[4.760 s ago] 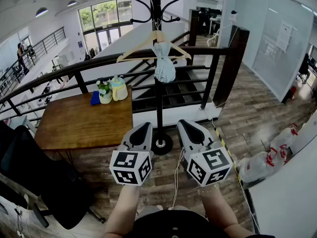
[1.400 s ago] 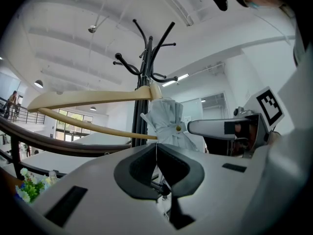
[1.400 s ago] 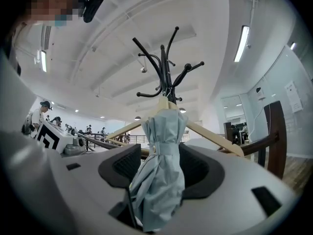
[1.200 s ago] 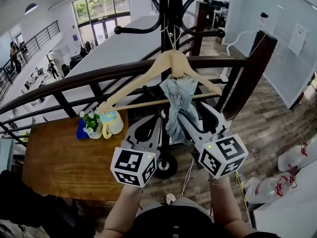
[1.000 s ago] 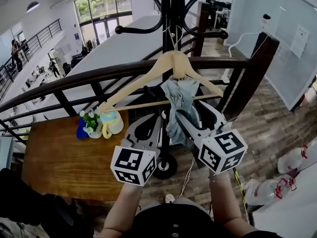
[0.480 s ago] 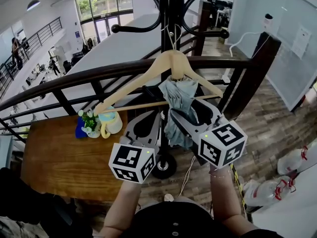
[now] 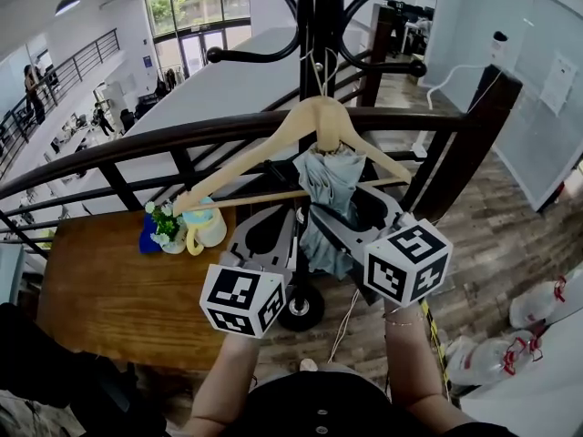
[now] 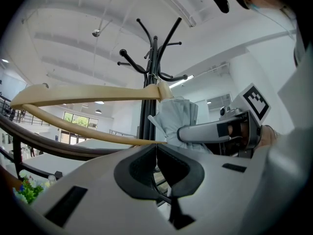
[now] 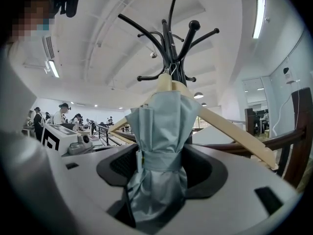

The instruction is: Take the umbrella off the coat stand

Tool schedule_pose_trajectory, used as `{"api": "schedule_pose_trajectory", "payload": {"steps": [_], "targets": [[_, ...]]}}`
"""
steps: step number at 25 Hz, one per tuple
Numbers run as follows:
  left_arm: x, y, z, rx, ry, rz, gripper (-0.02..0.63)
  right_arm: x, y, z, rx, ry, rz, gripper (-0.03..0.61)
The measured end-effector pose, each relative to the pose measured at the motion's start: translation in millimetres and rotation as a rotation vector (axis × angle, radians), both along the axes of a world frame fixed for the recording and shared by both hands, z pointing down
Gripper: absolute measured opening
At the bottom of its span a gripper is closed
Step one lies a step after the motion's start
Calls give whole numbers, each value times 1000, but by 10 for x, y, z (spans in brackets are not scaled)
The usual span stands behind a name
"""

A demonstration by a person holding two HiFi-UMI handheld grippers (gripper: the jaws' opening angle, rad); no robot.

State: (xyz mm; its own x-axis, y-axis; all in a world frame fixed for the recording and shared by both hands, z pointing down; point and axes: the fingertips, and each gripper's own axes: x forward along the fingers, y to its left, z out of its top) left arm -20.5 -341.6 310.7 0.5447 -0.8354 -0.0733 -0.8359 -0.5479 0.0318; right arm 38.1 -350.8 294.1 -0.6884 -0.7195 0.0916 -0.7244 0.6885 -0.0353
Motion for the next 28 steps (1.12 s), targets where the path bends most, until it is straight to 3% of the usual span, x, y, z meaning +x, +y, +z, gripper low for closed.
{"api": "schedule_pose_trajectory", "payload": {"steps": [28], "targets": [[-85,57,-92,19,5,-26,15,49,96,-109,99,-68,56,256]]}}
